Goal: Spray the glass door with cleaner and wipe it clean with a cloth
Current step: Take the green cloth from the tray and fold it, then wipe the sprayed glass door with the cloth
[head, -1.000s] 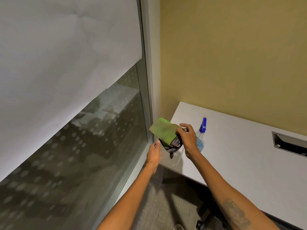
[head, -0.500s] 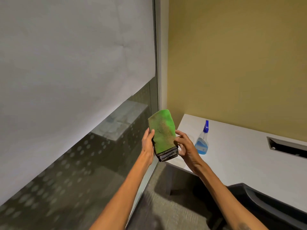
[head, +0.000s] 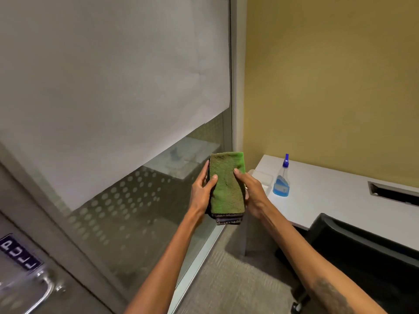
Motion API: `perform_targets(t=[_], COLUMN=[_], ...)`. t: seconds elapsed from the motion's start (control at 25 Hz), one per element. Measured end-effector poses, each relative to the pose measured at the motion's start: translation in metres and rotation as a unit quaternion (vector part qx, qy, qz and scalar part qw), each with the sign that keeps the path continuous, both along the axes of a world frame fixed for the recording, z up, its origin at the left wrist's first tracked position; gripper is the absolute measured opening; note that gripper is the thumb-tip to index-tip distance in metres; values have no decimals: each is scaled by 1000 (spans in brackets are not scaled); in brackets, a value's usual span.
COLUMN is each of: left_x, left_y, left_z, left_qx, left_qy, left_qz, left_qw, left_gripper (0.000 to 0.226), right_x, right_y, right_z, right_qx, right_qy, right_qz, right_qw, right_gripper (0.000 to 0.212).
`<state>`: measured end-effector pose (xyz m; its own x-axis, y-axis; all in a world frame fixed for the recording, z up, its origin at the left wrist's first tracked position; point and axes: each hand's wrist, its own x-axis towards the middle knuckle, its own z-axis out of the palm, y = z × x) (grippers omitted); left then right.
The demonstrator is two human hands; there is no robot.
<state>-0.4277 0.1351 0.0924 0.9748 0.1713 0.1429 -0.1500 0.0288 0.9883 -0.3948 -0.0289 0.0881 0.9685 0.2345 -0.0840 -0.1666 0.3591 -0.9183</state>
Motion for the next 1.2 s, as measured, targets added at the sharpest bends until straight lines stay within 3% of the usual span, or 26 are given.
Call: perform_targets(t=[0.12,0.24,0.32,0.52,1.0,1.2], left_x=[-70,-122,-151,-226,-471,-563], left_y=[10,23,36,70,164,192], left_z=[12,30,42,73,117,133], left_qx=[33,19,24,17,-98,-78], left_qy=[-13,-25,-31,-32,-77,-71], left_qz=[51,122,145,93,199,220], left_qw=[998,992,989,995,972,970], left_gripper=[55,25,14,71,50,43], right_x=[-58,-109,-137,-208,-445,-527], right_y=[12,32,47,82,184,230], right_z=[14,37,51,79,111,104], right_qx=[97,146,164,150,185,235], right_qy=[20,19,12,-23,-62,0], right_qz=[25,35,39,74,213,286], right_qw=[995,988,986,986,957,929], right_gripper=[46,58,50,57,40,43])
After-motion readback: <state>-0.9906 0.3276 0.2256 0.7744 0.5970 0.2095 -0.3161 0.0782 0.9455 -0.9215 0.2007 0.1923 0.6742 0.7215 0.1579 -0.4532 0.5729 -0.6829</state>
